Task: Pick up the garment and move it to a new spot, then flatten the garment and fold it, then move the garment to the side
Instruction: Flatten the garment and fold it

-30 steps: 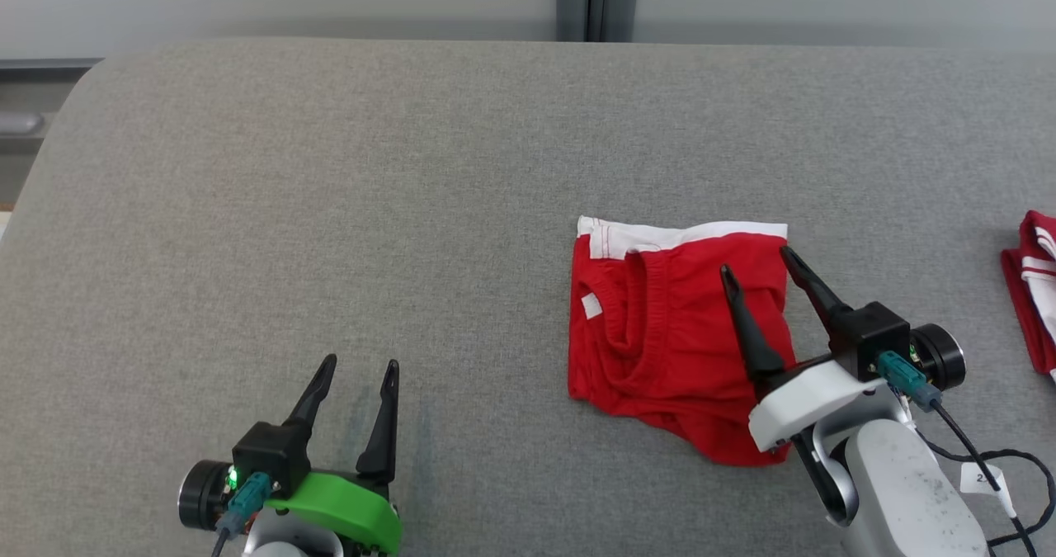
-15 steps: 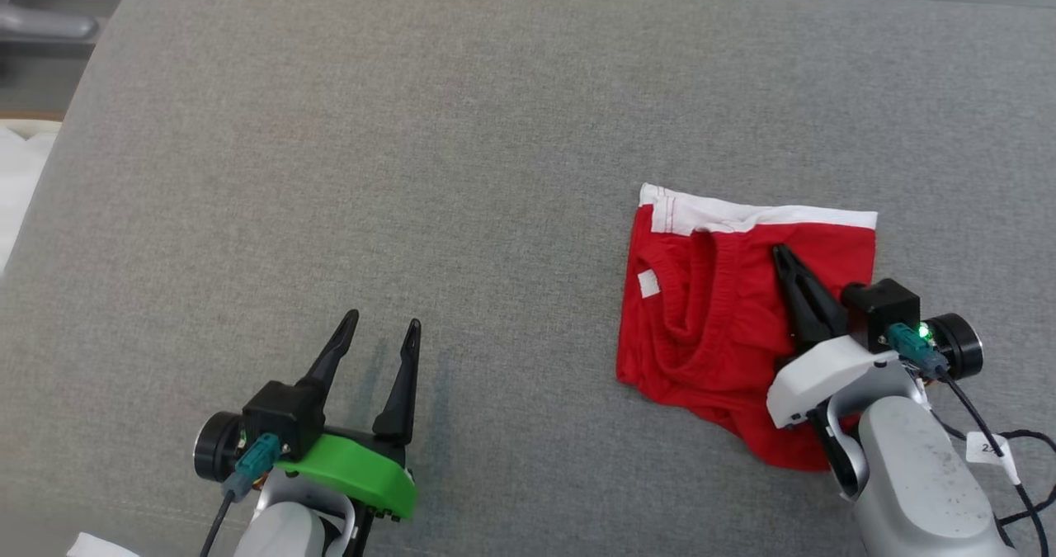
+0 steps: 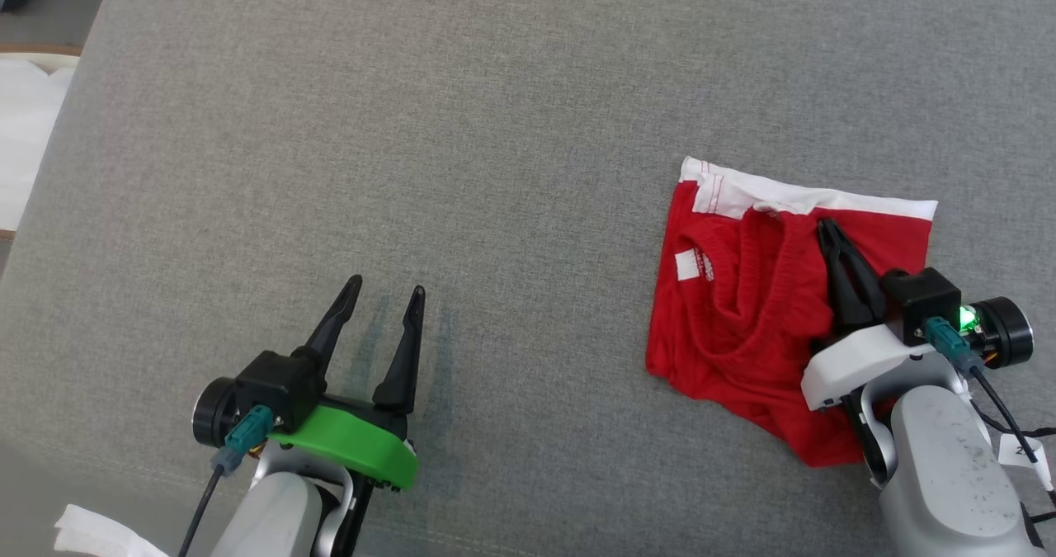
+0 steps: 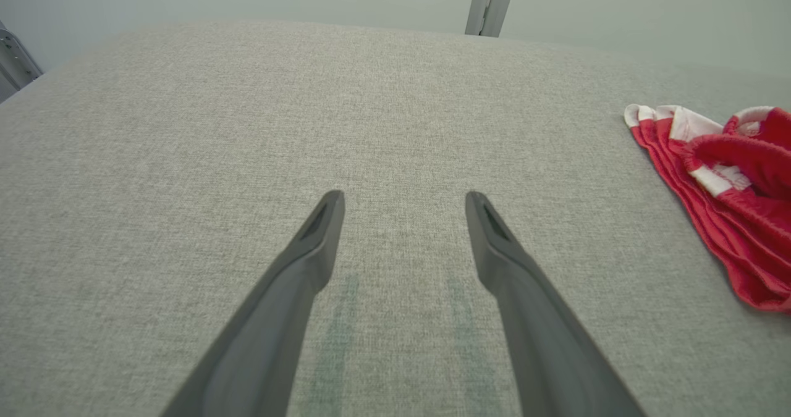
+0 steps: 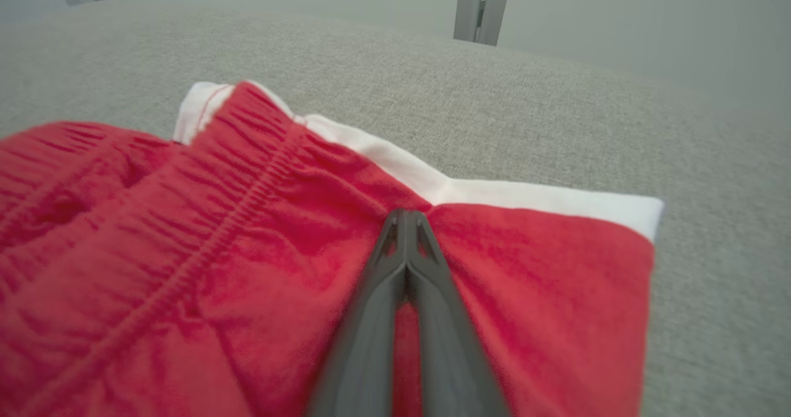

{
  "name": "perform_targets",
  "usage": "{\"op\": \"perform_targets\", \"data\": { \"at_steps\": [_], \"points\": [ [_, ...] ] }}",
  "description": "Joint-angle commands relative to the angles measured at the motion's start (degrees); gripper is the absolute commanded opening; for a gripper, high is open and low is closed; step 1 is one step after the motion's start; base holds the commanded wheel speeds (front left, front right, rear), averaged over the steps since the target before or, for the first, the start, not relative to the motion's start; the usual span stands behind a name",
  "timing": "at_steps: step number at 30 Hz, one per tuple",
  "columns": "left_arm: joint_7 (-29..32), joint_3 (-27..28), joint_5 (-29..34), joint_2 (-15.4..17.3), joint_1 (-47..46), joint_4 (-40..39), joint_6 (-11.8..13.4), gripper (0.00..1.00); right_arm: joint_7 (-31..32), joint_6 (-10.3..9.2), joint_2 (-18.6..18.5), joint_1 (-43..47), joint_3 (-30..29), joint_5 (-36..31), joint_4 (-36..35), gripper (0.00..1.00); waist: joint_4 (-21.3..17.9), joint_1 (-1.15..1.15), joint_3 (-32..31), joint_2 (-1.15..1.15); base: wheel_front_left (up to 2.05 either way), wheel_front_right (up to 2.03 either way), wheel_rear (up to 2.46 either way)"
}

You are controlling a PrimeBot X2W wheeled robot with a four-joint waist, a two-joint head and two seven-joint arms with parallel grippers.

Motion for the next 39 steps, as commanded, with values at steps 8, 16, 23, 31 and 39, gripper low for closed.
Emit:
{"op": "perform_targets", "data": {
  "at_steps": [8,16,23,31,39],
  "points": [
    [-0.1,1.6,0.9,0.5,1.3,-0.3,-0.2,1.00,0.5,-0.13,-0.5,2.5,1.0,6.9,-6.8,0.00,-4.0,0.00,-4.3,0.00,0.00,0.00,0.00],
    [-0.1,3.6,3.8,-0.3,4.3,-0.3,-0.2,1.00,0.5,-0.13,-0.4,6.5,-3.0,10.3,-12.1,0.00,-9.0,0.00,-10.0,0.00,0.00,0.00,0.00],
    [-0.1,5.3,6.4,-0.9,7.2,-0.1,-0.2,1.00,0.5,-0.13,-0.4,10.9,-5.3,11.3,-10.6,1.00,-12.4,0.00,-13.7,0.00,0.00,0.00,0.00],
    [-0.1,7.6,9.1,-2.0,11.1,0.3,-0.2,1.00,0.5,-0.13,-0.4,15.1,-3.9,11.1,-9.5,1.00,-14.3,0.00,-16.1,0.00,0.00,0.00,0.00],
    [-0.1,8.1,10.1,-2.4,11.9,-0.6,-0.2,1.00,0.5,-0.13,-0.4,15.2,-1.2,12.0,-7.9,1.00,-13.6,0.00,-15.9,0.00,0.00,0.00,0.00]
  ]
}}
